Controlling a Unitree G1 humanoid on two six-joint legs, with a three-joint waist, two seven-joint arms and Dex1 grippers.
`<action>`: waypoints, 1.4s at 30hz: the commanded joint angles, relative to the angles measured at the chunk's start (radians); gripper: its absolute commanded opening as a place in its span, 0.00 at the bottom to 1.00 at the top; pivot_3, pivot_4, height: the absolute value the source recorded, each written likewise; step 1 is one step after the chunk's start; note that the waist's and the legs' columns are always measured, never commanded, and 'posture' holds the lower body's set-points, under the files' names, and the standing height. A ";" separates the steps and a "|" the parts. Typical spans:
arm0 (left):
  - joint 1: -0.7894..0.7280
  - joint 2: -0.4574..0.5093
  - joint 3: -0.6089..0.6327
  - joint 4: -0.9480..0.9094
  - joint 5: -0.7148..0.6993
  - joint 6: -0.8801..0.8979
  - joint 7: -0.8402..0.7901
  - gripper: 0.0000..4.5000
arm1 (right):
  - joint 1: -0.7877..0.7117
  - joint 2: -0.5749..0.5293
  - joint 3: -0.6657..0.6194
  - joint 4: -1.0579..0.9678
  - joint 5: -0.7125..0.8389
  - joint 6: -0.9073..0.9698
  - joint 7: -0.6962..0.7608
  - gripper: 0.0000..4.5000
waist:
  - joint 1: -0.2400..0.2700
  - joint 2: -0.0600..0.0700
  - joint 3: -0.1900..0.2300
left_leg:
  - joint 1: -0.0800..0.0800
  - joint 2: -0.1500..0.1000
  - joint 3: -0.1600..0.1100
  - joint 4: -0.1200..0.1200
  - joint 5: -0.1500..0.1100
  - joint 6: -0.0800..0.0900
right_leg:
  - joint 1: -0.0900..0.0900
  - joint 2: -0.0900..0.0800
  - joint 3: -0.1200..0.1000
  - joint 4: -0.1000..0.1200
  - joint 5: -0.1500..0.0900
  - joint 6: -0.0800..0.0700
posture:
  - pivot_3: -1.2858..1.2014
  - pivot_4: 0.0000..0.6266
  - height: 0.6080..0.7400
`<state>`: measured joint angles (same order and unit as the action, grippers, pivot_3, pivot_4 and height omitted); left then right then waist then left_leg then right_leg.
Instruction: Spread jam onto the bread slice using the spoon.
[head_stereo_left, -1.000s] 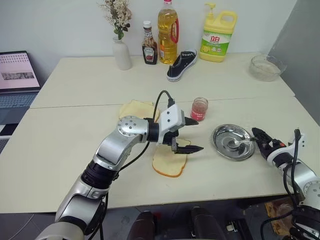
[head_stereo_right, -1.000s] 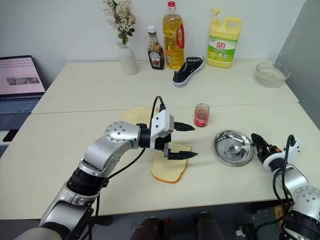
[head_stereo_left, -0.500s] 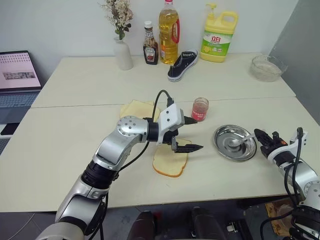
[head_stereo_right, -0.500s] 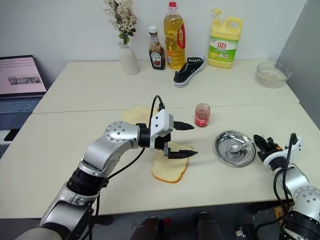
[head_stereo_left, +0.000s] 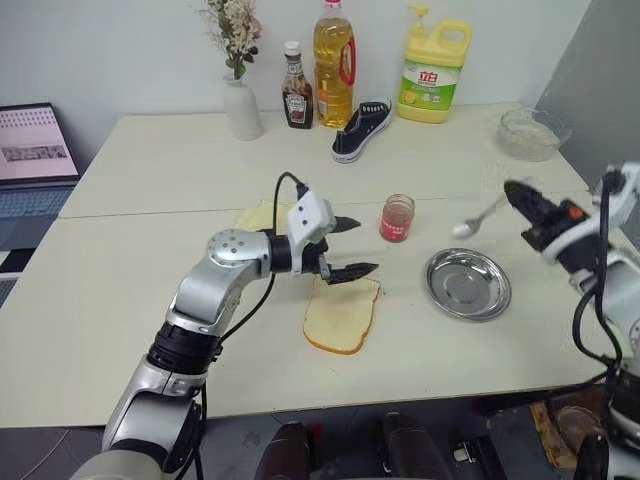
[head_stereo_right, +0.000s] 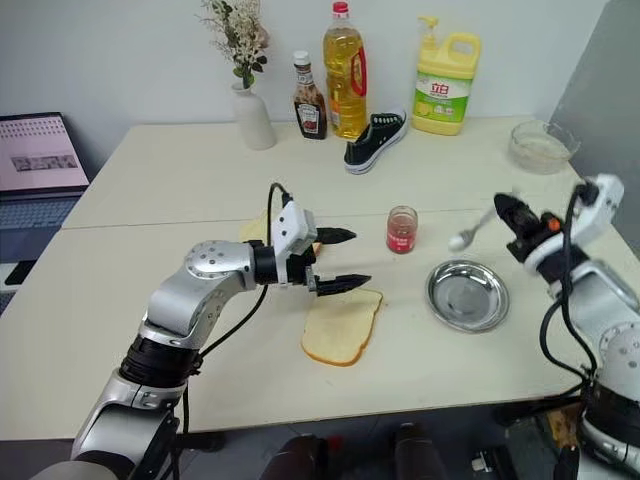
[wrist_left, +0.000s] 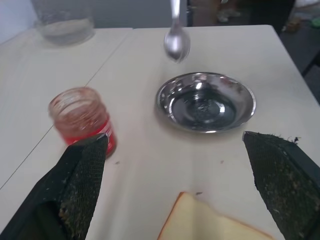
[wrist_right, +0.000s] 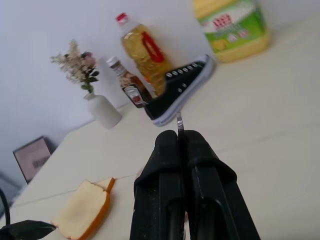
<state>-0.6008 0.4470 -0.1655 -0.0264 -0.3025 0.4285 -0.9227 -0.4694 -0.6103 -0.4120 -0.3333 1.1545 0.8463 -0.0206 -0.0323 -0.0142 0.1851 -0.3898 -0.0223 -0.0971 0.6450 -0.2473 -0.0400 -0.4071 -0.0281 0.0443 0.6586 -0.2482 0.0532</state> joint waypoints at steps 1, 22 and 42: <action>-0.001 -0.009 0.052 0.011 0.006 -0.045 0.047 1.00 | -0.093 -0.030 0.081 0.012 -0.128 -0.048 0.051 0.01 | 0.001 0.000 0.000 | 0.000 0.000 0.000 0.000 0.000 0.000 | 0.000 0.000 0.000 0.000 0.000 -0.001 | 0.52 0.24 1.00; 0.037 -0.053 0.052 -0.061 0.011 -0.037 0.133 1.00 | -0.346 0.214 0.388 0.476 -0.713 -0.413 0.331 0.01 | 0.001 0.000 0.000 | -0.004 0.000 -0.001 0.000 0.000 0.000 | -0.004 -0.001 -0.001 0.001 0.003 -0.005 | 0.52 0.24 1.00; 0.056 -0.043 0.060 -0.115 0.006 -0.003 0.154 1.00 | -0.286 0.324 0.393 0.644 -0.907 -0.508 0.357 0.01 | 0.000 0.000 0.000 | -0.003 -0.001 -0.001 0.000 0.000 -0.001 | -0.005 -0.001 -0.001 0.004 0.003 -0.005 | 0.52 0.24 1.00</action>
<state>-0.5463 0.3967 -0.1192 -0.0919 -0.2893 0.4289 -0.7748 -0.7510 -0.2909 0.0054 0.3287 0.2533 0.3559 0.3415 -0.0324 -0.0145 0.1852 -0.3927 -0.0229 -0.0981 0.6446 -0.2470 -0.0406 -0.4118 -0.0293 0.0433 0.6622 -0.2450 0.0480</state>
